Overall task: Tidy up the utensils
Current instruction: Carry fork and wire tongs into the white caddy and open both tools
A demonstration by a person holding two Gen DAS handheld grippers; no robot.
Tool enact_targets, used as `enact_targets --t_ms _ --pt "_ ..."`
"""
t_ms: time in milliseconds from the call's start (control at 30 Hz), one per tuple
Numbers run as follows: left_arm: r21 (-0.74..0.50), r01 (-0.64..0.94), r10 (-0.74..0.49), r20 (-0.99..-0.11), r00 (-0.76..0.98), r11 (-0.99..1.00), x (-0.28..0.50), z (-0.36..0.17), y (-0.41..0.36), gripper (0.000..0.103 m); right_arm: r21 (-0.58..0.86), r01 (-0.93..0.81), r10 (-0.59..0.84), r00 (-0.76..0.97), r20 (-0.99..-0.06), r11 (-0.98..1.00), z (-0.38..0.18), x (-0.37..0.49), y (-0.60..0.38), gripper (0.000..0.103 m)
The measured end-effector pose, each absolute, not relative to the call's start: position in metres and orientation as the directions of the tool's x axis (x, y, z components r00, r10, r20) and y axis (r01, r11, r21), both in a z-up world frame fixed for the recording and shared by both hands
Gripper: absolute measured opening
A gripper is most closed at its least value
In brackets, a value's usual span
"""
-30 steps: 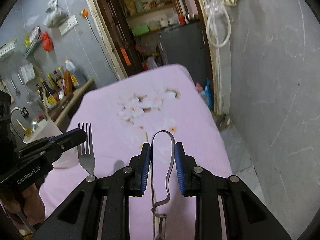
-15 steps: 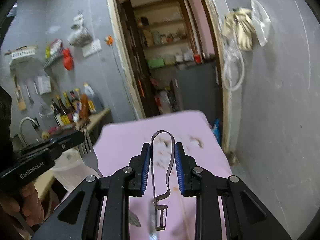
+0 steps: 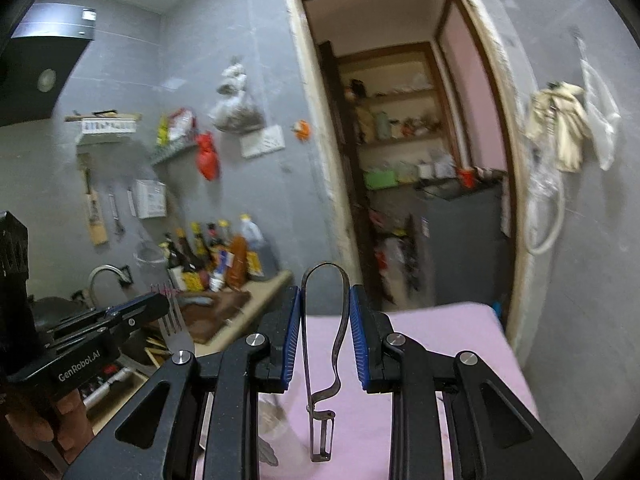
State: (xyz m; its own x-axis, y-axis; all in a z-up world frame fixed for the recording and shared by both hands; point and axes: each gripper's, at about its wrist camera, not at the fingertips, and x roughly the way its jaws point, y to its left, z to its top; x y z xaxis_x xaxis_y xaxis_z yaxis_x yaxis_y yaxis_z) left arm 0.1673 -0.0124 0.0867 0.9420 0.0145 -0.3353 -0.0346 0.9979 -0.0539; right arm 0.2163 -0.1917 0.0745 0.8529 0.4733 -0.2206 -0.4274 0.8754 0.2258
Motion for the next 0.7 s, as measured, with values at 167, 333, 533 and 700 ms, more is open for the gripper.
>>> enact_targets --t_ms 167,333,533,700 --pt "-0.090 -0.128 0.096 -0.299 0.949 0.988 0.151 0.100 0.037 0.003 0.253 -0.474 0.520 0.840 -0.159 0.843 0.081 0.221 -0.156 0.022" --pt "-0.076 -0.222 0.191 -0.293 0.937 0.972 0.142 0.101 0.080 0.003 0.261 -0.483 0.531 0.831 -0.164 0.836 0.071 0.229 -0.128 0.022" --pt "-0.028 -0.268 0.245 -0.323 0.914 0.963 0.143 0.090 0.109 0.003 0.252 -0.479 0.532 0.817 -0.222 0.841 0.045 0.239 -0.107 0.022" --pt "0.000 -0.263 0.246 -0.354 0.902 0.965 0.147 0.077 0.116 0.003 0.236 -0.455 0.508 0.816 -0.275 0.859 0.026 0.243 -0.101 0.022"
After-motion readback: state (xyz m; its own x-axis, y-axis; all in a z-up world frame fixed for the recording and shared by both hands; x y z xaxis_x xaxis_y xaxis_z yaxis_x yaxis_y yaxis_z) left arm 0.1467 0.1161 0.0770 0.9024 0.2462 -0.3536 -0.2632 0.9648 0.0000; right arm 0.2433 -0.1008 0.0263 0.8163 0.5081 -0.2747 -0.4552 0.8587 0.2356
